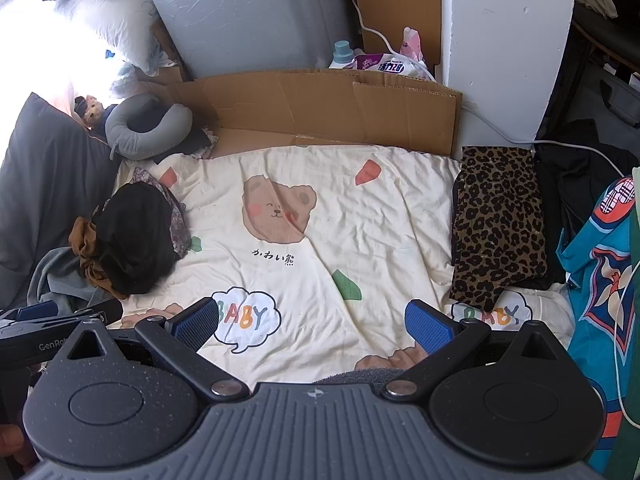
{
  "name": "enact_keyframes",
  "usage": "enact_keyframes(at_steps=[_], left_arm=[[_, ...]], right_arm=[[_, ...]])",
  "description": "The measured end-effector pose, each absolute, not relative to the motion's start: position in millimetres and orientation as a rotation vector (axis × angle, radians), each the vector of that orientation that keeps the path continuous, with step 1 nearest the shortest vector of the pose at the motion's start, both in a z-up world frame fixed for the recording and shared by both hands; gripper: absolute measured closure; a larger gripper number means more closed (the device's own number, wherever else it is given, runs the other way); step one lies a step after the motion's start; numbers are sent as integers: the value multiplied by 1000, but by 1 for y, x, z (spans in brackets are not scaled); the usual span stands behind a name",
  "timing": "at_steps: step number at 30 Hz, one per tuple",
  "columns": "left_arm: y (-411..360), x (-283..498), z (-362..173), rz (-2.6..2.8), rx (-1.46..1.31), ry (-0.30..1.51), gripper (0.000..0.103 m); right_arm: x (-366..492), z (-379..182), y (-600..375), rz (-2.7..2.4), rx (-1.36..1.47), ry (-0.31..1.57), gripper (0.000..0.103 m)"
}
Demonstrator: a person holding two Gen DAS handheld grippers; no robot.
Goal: Fold clothes
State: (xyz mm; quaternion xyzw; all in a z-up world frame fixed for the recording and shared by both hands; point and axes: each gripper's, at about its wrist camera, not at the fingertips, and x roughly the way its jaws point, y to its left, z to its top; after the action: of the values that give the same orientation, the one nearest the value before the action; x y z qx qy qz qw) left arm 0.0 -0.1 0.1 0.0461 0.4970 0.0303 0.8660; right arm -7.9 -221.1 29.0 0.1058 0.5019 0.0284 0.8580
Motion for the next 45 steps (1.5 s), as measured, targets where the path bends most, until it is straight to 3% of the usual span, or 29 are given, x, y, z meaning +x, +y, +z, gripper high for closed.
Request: enact_keyframes(at_steps=[45], left_arm=[[0,5,2,41,46,1059,6]], right_arm=[[-6,29,-221,60,223,1052,1]])
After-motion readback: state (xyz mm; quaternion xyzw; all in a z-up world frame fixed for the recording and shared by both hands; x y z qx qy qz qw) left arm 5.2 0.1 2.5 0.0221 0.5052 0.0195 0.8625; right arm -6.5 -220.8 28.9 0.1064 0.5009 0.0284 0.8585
